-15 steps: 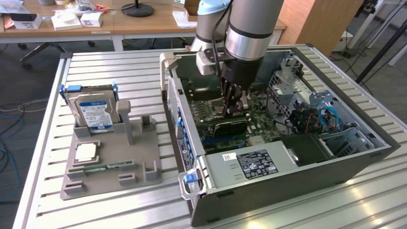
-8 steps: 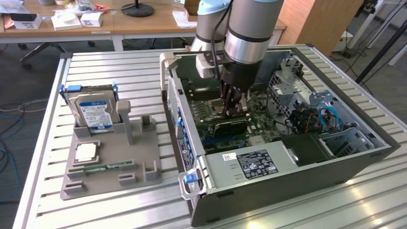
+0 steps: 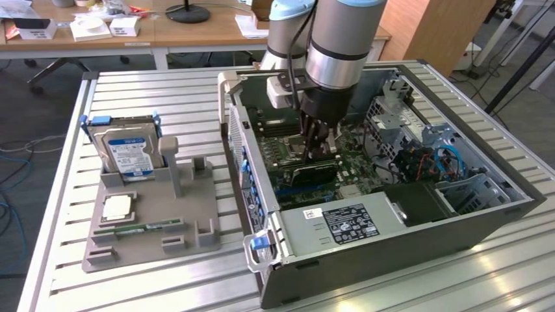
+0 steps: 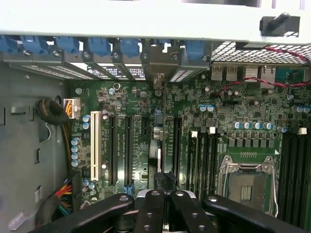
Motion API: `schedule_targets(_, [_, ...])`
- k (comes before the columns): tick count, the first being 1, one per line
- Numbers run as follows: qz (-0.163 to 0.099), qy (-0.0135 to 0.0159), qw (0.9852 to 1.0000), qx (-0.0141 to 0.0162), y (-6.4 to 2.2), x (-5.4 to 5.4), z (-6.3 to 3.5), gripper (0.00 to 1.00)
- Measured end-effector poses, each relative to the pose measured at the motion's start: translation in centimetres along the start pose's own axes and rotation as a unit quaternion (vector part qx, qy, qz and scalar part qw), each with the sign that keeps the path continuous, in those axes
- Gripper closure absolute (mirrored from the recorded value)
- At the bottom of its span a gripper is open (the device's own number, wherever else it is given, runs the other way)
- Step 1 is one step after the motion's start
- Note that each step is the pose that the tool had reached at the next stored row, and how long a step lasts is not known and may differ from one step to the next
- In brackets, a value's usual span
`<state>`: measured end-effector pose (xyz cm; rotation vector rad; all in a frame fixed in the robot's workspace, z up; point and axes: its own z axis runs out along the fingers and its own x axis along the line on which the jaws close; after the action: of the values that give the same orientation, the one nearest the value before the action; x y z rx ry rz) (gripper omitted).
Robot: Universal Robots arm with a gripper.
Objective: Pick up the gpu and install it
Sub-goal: 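Press down on the gpu until it lock into place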
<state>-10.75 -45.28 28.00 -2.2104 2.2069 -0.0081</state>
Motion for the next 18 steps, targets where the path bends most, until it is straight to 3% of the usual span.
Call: schedule_targets(18, [0.000, -0.0001, 1.0000, 0.0000, 0.00, -0.23, 0.71, 0.90])
